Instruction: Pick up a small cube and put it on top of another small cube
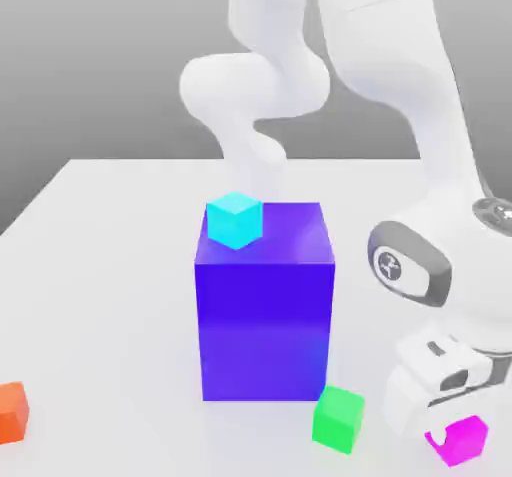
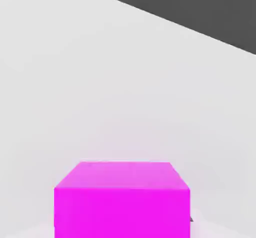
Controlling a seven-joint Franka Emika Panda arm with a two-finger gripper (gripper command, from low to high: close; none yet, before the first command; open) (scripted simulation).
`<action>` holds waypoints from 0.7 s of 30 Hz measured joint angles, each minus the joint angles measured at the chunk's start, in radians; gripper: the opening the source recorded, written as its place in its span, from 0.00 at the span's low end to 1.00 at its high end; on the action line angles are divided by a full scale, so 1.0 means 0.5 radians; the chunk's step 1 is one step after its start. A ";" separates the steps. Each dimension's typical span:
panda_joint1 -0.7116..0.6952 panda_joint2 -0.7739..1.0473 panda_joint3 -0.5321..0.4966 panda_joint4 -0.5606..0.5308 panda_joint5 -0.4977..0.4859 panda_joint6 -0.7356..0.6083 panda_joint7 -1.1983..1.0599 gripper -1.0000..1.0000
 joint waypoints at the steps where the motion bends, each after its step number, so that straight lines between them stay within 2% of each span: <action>1: -0.026 -0.062 0.034 -0.015 0.037 -0.046 -0.028 0.00; 5: -0.145 -0.344 0.113 -0.130 0.231 -0.202 -0.108 0.00; 12: -0.399 -0.805 -0.011 -0.493 0.554 -0.262 -0.008 0.00; 17: -0.374 -0.565 -0.093 -0.519 0.407 0.000 0.139 0.00; 18: -0.358 -0.511 -0.114 -0.516 0.377 0.050 0.162 1.00; 21: -0.358 -0.511 -0.114 -0.516 0.376 0.050 0.162 1.00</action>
